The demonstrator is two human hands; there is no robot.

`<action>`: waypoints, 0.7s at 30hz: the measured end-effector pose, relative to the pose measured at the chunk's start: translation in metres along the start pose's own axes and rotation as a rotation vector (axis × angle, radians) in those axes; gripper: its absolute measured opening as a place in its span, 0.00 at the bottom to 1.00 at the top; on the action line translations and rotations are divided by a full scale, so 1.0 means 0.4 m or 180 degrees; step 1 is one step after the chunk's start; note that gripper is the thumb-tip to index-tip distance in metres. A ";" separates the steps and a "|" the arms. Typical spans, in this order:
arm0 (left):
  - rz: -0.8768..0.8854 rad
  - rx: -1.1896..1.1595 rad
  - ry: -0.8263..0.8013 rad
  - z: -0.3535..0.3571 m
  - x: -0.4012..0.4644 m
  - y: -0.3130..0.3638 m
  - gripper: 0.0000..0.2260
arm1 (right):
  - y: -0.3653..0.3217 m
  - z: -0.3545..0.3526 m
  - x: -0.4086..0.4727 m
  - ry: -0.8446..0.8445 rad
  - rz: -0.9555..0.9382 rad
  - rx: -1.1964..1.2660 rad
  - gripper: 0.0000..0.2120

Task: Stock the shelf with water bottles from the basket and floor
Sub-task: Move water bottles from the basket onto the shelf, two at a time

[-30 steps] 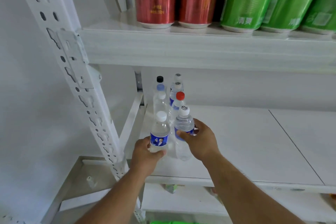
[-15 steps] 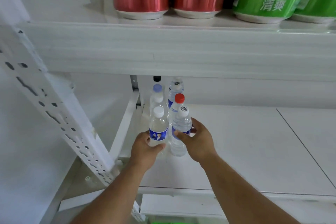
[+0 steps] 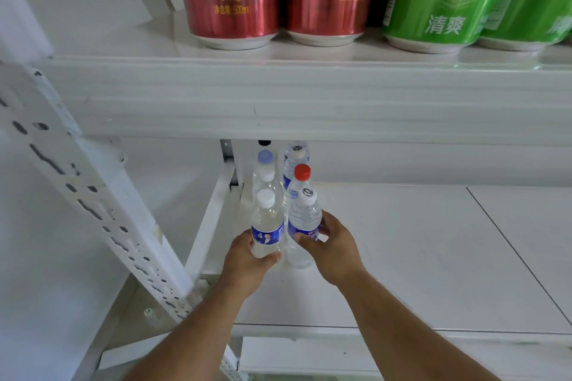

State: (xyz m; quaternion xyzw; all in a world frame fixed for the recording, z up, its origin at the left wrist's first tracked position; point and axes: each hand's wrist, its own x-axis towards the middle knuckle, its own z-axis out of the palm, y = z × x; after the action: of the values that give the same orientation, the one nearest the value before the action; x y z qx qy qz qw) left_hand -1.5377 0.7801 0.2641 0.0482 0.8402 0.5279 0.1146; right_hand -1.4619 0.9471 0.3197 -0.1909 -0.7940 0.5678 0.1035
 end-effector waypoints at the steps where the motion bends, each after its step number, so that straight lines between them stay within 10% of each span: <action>1: -0.0004 0.0057 -0.0012 -0.002 -0.005 0.000 0.29 | 0.003 -0.001 -0.003 -0.0020 0.0044 -0.0007 0.25; 9: -0.0043 0.0568 0.0150 -0.010 -0.103 -0.008 0.32 | 0.039 -0.003 -0.052 0.0014 0.0507 -0.0263 0.37; 21: 0.0313 0.2837 -0.0671 -0.032 -0.301 0.019 0.36 | 0.083 -0.029 -0.292 -0.0826 0.0059 -0.2868 0.36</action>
State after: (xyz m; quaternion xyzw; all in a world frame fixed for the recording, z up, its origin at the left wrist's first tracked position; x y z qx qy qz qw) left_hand -1.4243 0.7478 0.2932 0.1861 0.9657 0.1121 0.1423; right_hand -1.3455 0.9174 0.2983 -0.1513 -0.9661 0.1866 -0.0949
